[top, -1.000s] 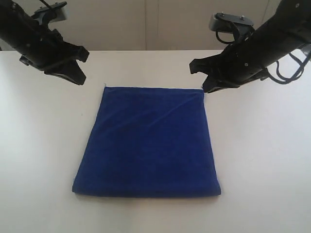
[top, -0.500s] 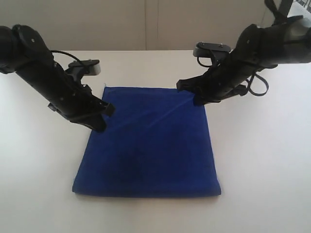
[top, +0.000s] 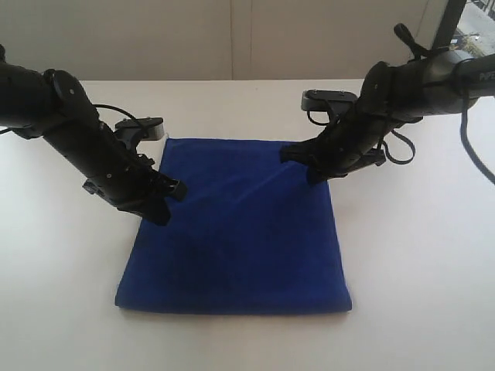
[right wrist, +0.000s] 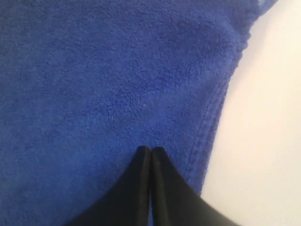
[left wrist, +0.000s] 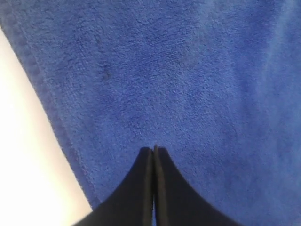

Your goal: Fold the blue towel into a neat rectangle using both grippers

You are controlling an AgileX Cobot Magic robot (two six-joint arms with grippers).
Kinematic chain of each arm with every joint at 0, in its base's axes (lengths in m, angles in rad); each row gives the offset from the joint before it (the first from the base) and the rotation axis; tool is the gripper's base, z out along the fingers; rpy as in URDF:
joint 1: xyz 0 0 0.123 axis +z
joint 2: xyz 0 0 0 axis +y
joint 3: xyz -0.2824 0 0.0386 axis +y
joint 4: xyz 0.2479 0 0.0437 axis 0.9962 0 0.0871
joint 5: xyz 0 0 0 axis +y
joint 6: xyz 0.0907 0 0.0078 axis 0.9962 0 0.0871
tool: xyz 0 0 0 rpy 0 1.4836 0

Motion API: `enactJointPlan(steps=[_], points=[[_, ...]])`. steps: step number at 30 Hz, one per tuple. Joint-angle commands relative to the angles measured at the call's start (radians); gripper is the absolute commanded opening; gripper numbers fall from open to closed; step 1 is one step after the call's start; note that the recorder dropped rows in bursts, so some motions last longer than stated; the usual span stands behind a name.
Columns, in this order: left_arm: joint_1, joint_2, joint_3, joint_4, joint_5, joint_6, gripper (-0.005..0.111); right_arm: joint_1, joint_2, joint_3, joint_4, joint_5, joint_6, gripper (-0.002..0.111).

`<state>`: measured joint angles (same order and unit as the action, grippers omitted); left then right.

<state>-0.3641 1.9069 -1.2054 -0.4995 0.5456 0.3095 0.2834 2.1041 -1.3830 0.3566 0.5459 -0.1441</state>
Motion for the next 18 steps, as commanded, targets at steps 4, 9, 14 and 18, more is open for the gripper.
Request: enactJointPlan(steps=[4, 9, 14, 18], points=[[-0.007, -0.004, 0.007, -0.016, 0.008, 0.004, 0.0, -0.004, -0.001, -0.002, -0.164, 0.043, 0.136, 0.0], [-0.007, -0.004, 0.007, -0.016, 0.008, 0.004, 0.0, -0.004, -0.001, -0.002, -0.176, 0.059, 0.144, 0.0], [-0.007, -0.004, 0.007, -0.016, 0.008, 0.004, 0.0, -0.004, 0.001, -0.002, -0.178, 0.076, 0.144, 0.0], [-0.007, -0.004, 0.007, -0.016, 0.003, 0.004, 0.0, -0.004, 0.012, 0.0, -0.22, 0.101, 0.174, 0.0]])
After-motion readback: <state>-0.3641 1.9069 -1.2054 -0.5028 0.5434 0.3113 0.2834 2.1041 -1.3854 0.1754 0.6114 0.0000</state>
